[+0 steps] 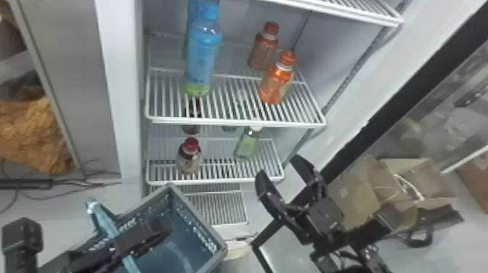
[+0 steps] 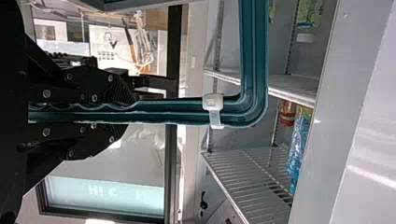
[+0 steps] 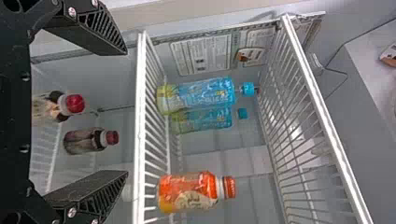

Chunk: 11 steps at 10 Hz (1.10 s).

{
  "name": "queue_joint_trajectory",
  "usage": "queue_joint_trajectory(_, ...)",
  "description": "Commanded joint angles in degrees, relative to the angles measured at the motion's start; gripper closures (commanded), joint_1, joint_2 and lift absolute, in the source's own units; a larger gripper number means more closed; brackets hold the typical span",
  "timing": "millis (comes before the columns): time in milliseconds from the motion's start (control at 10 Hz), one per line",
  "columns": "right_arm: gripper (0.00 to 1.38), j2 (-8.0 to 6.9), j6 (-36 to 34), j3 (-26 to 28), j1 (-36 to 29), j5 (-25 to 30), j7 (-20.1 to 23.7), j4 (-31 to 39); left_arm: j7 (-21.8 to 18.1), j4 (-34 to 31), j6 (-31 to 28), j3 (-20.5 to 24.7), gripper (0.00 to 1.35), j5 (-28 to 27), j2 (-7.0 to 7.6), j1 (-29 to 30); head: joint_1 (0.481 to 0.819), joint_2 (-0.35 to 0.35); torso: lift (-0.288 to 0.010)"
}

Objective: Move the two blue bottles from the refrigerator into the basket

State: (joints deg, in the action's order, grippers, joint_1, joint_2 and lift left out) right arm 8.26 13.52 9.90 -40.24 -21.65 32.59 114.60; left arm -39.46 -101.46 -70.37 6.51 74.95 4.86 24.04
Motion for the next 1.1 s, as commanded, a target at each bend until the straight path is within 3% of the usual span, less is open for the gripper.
queue_joint_trajectory(0, 0.13, 0.18, -0.3, -1.6, 3.1, -0.1, 0.0, -1.2, 0.0, 0.0, 0.1, 0.0, 1.2, 0.0, -0.02, 0.0, 0.695, -0.35, -0.01)
queue_joint_trajectory(200, 0.12, 0.44, -1.1, -3.4, 6.6, -0.2, 0.0, -2.6, 0.0, 0.0, -0.1, 0.0, 1.2, 0.0, 0.07, -0.1, 0.695, -0.35, -0.01)
queue_joint_trajectory(1000, 0.12, 1.23, -8.7, -8.3, 21.5, 0.6, -0.2, -8.9, 0.0, 0.0, -0.1, 0.0, 1.2, 0.1, 0.15, -0.3, 0.695, -0.242, -0.01)
